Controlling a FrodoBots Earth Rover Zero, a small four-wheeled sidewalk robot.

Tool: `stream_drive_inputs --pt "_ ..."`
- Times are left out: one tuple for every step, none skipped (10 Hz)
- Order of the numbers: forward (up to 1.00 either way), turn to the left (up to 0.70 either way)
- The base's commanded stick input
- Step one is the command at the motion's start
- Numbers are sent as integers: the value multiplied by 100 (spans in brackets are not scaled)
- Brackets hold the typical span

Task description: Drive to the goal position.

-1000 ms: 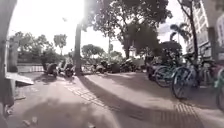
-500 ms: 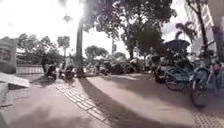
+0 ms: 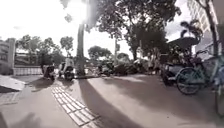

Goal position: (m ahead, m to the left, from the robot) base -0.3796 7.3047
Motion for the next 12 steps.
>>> stream_drive_inputs --pt "45 27" --pt "45 27" --pt "45 27" --pt "45 27" --pt "45 27" --pt "45 27" --pt "45 27" --pt "45 27" --pt "45 27" --pt "45 27" --pt "45 27" --pt "45 27"
